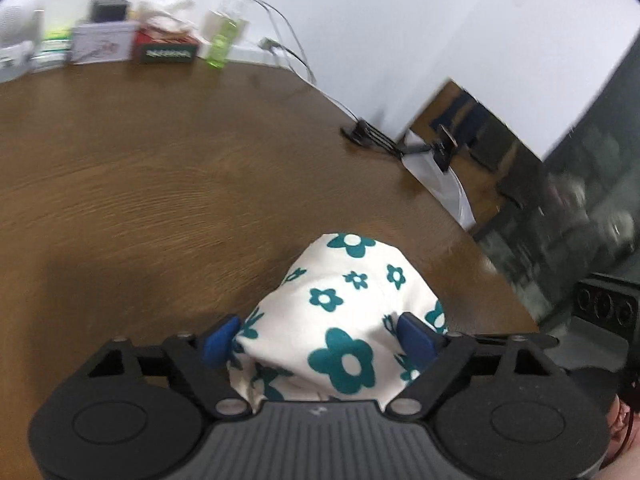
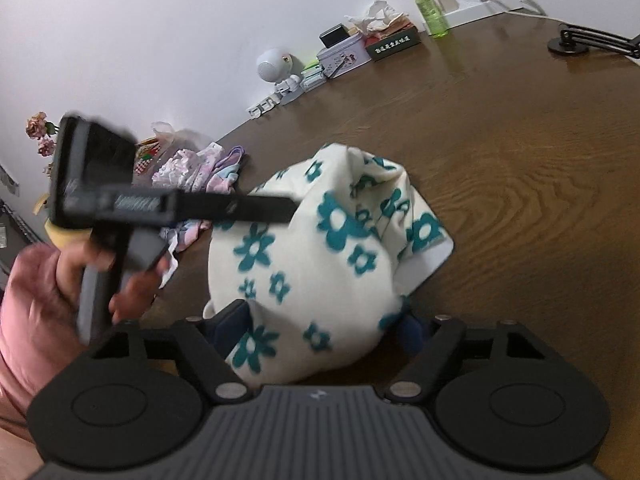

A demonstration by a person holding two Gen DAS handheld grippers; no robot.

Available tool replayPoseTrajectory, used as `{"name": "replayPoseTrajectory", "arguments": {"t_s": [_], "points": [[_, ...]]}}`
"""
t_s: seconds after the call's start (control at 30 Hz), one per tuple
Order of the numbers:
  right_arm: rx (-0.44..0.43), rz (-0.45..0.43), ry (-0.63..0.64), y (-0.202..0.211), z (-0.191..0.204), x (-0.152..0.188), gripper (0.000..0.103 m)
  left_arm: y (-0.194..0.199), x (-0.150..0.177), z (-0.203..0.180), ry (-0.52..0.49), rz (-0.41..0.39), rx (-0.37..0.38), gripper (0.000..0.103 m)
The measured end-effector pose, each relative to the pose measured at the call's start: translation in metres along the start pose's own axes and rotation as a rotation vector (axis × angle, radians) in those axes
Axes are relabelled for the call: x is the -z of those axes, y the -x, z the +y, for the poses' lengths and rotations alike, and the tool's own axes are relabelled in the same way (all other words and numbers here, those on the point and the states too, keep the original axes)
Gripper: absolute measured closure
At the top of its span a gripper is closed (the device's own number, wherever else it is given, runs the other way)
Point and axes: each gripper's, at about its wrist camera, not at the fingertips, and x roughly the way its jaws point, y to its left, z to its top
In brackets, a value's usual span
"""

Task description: Fold clothes

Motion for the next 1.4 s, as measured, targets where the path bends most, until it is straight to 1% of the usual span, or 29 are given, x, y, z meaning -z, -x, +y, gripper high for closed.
{"name": "replayPoseTrajectory", "arguments": {"t_s": [0.07,0.17,0.23,0.4,0.47,0.5,0.57,0.63,0.7,0.73,0.77,0.8,0.87,0.97,1.07,1.1,1.2,1.37,1.4], "points": [[-0.025,0.019,0.012,-0.004,-0.004,-0.009,0.036,0.009,0.010,-0.005,0.035,-0.039,-0.042,0.023],[-0.055,0.049,0.056,-0.009,-0.003,-0.022,0.044,0.019,0.022,-0.008,0.094,-0.079,-0.082,0.025],[-0.076,0.069,0.085,-0.013,-0.003,-0.030,0.046,0.027,0.032,-0.009,0.148,-0.108,-0.113,0.025],[-0.106,0.115,0.166,-0.025,0.005,-0.046,0.047,0.047,0.059,-0.015,0.278,-0.196,-0.204,0.027],[-0.113,0.127,0.172,-0.026,0.010,-0.044,0.045,0.053,0.066,-0.021,0.296,-0.223,-0.241,0.027],[-0.114,0.128,0.168,-0.025,0.012,-0.043,0.042,0.056,0.067,-0.022,0.299,-0.226,-0.243,0.027],[-0.108,0.108,0.123,-0.019,0.010,-0.040,0.028,0.061,0.065,-0.023,0.287,-0.219,-0.243,0.024],[-0.105,0.082,0.062,-0.010,0.004,-0.037,0.024,0.067,0.055,-0.025,0.226,-0.210,-0.257,0.021],[-0.104,0.055,0.003,0.002,-0.002,-0.031,0.021,0.073,0.043,-0.027,0.162,-0.199,-0.267,0.010],[-0.099,0.045,-0.020,0.006,-0.003,-0.027,0.012,0.076,0.037,-0.028,0.129,-0.193,-0.270,0.009],[-0.093,0.035,-0.042,0.010,-0.005,-0.023,0.003,0.076,0.031,-0.028,0.106,-0.175,-0.262,0.007],[-0.087,0.026,-0.063,0.013,-0.007,-0.019,0.001,0.076,0.024,-0.027,0.084,-0.157,-0.254,0.005],[-0.081,0.023,-0.091,0.013,-0.006,-0.012,0.001,0.076,0.012,-0.027,0.039,-0.121,-0.238,0.002],[-0.078,0.023,-0.133,0.010,-0.005,-0.004,0.000,0.065,0.003,-0.015,0.040,-0.052,-0.213,0.001],[-0.067,0.026,-0.163,0.000,-0.003,0.000,0.000,0.051,0.004,0.002,0.082,0.033,-0.125,0.001],[-0.064,0.027,-0.171,-0.003,-0.003,0.001,0.000,0.049,0.005,0.006,0.097,0.043,-0.098,0.001],[-0.055,0.031,-0.187,-0.011,0.000,0.001,0.000,0.042,0.010,0.016,0.119,0.057,-0.048,0.001],[-0.069,0.027,-0.208,-0.019,0.005,-0.001,0.001,0.029,0.017,0.030,0.170,0.076,0.038,0.001],[-0.071,0.022,-0.213,-0.020,0.006,-0.002,0.001,0.027,0.018,0.032,0.178,0.077,0.050,0.003]]}}
